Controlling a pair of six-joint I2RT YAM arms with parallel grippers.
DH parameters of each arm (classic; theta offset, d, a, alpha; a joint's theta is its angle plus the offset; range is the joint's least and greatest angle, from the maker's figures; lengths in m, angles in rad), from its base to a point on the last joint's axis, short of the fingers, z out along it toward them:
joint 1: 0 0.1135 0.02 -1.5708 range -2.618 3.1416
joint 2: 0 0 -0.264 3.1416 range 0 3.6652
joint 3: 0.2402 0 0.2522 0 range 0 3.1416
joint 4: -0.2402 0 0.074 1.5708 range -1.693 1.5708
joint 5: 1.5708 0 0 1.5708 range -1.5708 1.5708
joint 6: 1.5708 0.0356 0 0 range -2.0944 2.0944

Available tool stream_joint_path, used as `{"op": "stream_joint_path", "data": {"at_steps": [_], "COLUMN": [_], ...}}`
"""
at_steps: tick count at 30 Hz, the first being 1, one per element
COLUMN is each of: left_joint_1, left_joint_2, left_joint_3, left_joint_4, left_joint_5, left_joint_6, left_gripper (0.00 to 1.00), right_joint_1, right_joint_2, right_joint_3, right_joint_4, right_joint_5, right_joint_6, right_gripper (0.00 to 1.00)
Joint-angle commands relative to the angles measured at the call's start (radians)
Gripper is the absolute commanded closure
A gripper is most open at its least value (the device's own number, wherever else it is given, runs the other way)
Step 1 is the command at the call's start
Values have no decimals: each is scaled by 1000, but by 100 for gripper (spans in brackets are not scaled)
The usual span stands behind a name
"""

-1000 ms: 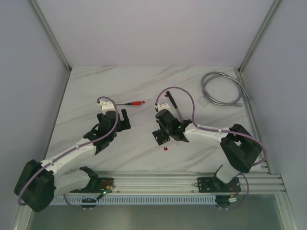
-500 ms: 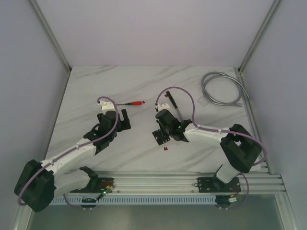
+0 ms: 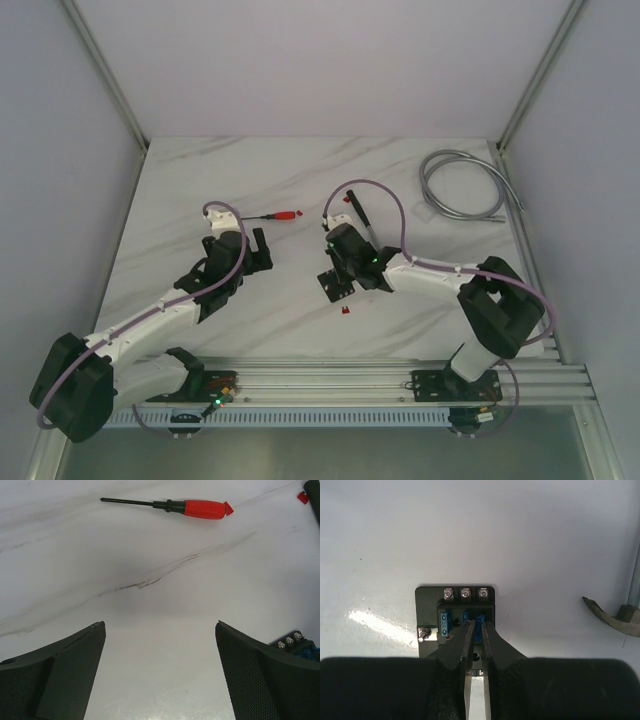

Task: Snap on the fuse box
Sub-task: Install the fuse at the fuse box base.

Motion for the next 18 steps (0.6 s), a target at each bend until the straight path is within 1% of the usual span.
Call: {"op": "stream_joint_path", "data": {"at_steps": [1, 7, 18], "left_joint_1": [6, 5, 6], "left_joint_2": [-3, -3, -7], "left_joint_3": [-7, -7, -9], "left_joint_4": [-7, -7, -8], "left_joint_5": [10, 10, 13], "left_joint_6": [1, 0, -1], "left_gripper": [0, 0, 0], "right_joint_1": [-27, -52, -52], "right_joint_2": [38, 1, -29], "right_joint_3": [9, 15, 52], "right_joint_4": [-107, -131, -129], "right_joint_5": [-80, -81, -100], "right_joint_6": [-45, -48, -46], "right_gripper": [83, 76, 69]}}
